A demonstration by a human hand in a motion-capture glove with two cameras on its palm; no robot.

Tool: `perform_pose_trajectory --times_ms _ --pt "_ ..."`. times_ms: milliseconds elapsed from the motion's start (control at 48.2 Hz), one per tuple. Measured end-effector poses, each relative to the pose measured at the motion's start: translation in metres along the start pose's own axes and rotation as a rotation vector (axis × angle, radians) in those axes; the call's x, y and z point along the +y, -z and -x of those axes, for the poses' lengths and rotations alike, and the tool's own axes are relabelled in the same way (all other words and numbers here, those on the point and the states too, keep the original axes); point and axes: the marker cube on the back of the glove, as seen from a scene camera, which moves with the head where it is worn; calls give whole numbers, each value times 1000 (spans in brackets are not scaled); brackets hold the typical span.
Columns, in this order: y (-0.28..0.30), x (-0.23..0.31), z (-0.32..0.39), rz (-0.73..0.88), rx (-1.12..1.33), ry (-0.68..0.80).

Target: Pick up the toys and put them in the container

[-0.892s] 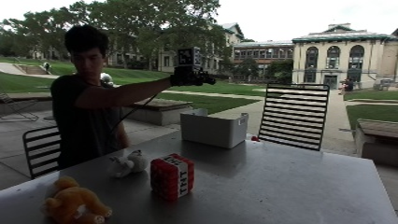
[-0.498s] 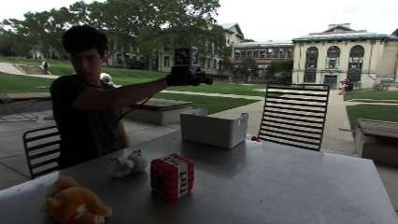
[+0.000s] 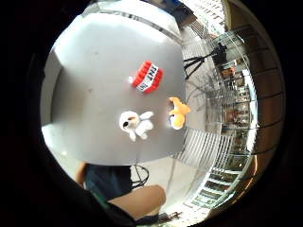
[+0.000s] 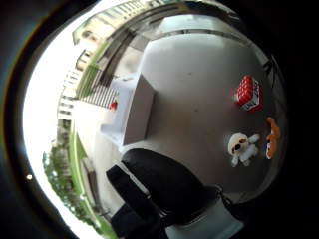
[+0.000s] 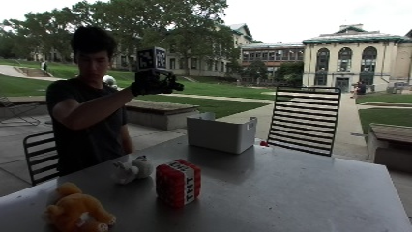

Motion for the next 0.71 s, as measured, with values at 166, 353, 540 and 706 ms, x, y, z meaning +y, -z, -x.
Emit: perform_pose_trajectory --times_ms 166,353,540,706 --pt "-48 26 -69 33 -2 -28" --pt "-118 46 -121 109 -44 -75" --pt "-195 59 -146 159 -55 -121" --pt "-240 66 -150 219 -35 -142"
